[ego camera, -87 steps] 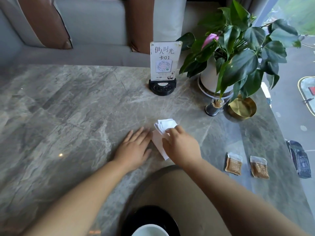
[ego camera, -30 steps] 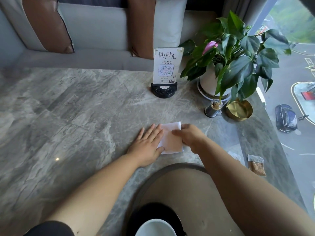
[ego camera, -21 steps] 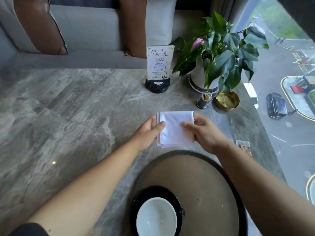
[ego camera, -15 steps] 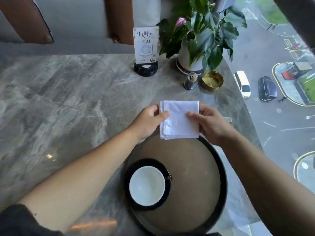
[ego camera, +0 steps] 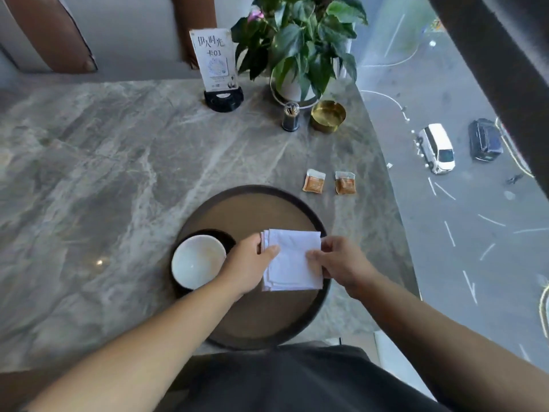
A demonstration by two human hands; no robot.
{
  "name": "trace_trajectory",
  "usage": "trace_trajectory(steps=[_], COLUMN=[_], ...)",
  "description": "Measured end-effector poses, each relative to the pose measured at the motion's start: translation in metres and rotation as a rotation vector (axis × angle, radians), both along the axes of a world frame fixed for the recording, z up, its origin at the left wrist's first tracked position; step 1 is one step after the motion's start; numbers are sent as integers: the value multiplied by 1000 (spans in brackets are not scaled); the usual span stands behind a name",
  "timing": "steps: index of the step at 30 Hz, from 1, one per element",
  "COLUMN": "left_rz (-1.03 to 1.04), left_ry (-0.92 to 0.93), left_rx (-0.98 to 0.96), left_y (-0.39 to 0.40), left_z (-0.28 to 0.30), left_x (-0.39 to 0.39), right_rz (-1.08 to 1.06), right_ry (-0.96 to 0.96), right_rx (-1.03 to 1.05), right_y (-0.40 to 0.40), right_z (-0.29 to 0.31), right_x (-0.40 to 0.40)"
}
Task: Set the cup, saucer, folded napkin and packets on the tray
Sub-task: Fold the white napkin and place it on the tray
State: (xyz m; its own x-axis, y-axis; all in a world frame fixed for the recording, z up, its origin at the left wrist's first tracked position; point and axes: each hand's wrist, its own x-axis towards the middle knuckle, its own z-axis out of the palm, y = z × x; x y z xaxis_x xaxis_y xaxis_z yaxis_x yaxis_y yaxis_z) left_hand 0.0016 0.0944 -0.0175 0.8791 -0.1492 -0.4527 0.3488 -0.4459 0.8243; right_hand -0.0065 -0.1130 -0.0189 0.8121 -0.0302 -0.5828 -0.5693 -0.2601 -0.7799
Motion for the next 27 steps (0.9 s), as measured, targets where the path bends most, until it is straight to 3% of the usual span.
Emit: trace_trajectory(steps=[4,19,27], left_rz=[70,-116,-183], left_ry=[-9,-152,-176], left_rx=[195,607,672], left_y=[-9,-19,-22], left_z=[-20,-46,-48], left_x=[-28,-34,-34], right_rz=[153,305,434], right_ry=[-64,-79,-206], right_rx=[-319,-738,-890], right_y=[1,21,19], right_z=[-20,-41,-46], right_x=[-16,-38,-44])
